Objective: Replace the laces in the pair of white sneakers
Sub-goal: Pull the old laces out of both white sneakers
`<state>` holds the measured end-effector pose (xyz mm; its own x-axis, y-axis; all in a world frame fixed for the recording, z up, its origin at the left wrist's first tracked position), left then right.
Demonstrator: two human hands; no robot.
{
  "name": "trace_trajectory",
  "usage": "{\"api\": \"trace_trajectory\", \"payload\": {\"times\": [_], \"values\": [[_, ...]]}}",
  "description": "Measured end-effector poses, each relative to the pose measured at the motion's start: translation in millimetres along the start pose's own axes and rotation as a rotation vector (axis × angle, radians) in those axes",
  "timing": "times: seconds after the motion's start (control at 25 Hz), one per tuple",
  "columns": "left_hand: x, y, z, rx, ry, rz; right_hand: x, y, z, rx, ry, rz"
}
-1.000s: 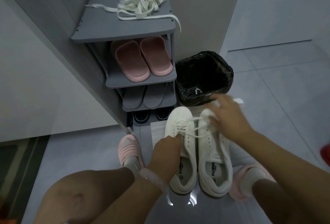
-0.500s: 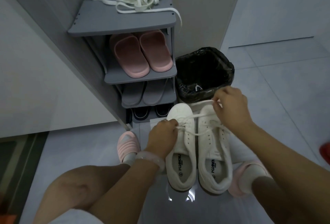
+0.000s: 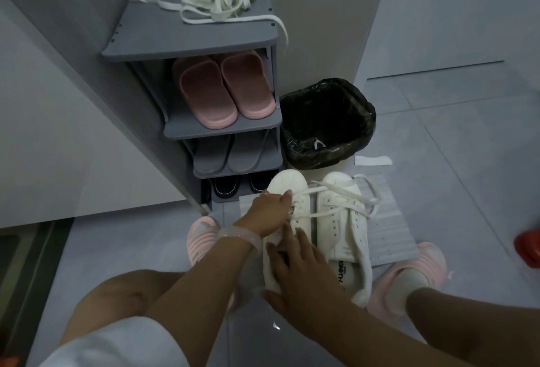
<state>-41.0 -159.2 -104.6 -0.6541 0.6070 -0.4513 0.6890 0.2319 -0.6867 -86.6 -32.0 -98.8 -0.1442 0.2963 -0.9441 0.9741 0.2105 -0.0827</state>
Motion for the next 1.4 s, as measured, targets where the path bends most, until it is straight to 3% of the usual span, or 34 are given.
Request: {"api": "trace_trajectory", "payload": {"times": [0.2, 0.36, 0.44, 0.56, 0.68, 0.76, 0.96, 1.0, 1.12, 1.16, 1.2, 1.28, 1.4], "values": [[-7.7, -2.0, 1.6, -0.189, -0.079, -0.193, -1.2, 1.3, 6.0, 0.068, 0.092, 0.047], [-41.1, -16.4, -14.9, -0.017, -0.353, 0.281, -3.9, 4.9, 7.0, 0.033, 0.082, 0.086], [-58.1, -20.0, -17.9, 0.012, -0.419, 0.147, -9.1, 6.8, 7.7, 0.024, 0.070, 0.070], [-55.0, -17.0, -21.0, -0.030, -0.264, -0.386, -6.9, 6.1, 8.1, 0.026, 0.102, 0.057], [-30.2, 10.2, -13.9, -0.010, -0.144, -0.132, -8.4, 2.9, 7.5, 0.054, 0.111, 0.085], [-17.5, 25.4, -5.7, 0.035, -0.170, 0.043, -5.9, 2.4, 8.4, 0.104, 0.025, 0.052], [1.0, 7.2, -11.6, 0.274, -0.348, 0.425, 13.4, 5.7, 11.2, 0.150, 0.054, 0.089], [-2.4, -1.1, -15.5, 0.351, -0.422, 0.403, 13.4, 6.4, 10.0, 0.145, 0.053, 0.083], [-48.1, -24.7, -31.8, 0.600, -0.863, 0.071, 15.7, 7.3, 9.8, 0.158, 0.056, 0.084], [-59.6, -30.2, -35.6, 0.648, -0.891, -0.019, 16.2, 7.2, 10.2, 0.164, 0.061, 0.093], [-64.0, -31.9, -36.4, 0.652, -0.829, -0.073, 15.6, 8.0, 10.2, 0.169, 0.057, 0.105], [-50.8, -23.8, -29.8, 0.490, -0.574, -0.118, 11.3, 8.7, 10.8, 0.162, 0.050, 0.098], [-6.0, 5.5, -15.7, 0.267, -0.251, 0.161, 11.1, 7.2, 10.3, 0.144, 0.017, 0.035]]}}
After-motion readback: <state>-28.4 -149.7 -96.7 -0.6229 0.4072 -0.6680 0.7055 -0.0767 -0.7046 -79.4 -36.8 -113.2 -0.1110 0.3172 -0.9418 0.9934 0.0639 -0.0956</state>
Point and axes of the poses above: each hand's wrist, its own z-axis towards the middle knuckle, its own x-axis out of the palm, y = z × x, the point moved 3 cm from there along z, towards the middle knuckle, and after that the axes turned 13 degrees about -z, right-handed, at the moved point
